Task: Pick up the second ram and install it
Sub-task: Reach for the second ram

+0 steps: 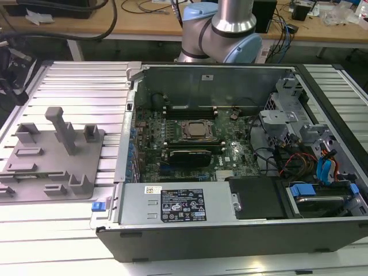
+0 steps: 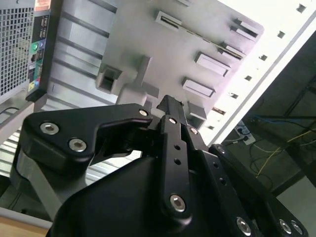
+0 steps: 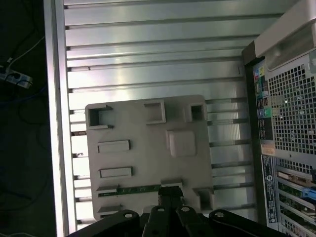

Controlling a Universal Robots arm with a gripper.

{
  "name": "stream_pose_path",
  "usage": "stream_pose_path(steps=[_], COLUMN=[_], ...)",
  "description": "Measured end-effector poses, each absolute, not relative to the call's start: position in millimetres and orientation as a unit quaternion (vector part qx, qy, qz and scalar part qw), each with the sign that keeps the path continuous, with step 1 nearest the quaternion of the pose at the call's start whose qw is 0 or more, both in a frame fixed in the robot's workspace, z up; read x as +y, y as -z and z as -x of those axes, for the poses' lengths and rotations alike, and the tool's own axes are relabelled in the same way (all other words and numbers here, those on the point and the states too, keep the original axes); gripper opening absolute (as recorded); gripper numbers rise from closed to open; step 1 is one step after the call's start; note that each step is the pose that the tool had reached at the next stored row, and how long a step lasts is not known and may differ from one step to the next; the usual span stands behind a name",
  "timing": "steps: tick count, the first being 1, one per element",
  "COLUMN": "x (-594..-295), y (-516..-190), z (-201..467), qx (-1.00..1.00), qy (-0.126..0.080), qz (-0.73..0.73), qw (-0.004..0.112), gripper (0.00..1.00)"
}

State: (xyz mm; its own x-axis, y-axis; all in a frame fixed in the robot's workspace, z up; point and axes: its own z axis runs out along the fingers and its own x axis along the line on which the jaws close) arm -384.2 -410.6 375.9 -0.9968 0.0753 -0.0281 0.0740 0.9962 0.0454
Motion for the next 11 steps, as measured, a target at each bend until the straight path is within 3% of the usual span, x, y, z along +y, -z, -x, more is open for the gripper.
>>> stream_pose_path(steps=[11], x=[-428], y=[-356], z=[400], qx=[0.999], qy=[-0.022], qz=[-0.037], qw=[0.015], gripper=[0.08])
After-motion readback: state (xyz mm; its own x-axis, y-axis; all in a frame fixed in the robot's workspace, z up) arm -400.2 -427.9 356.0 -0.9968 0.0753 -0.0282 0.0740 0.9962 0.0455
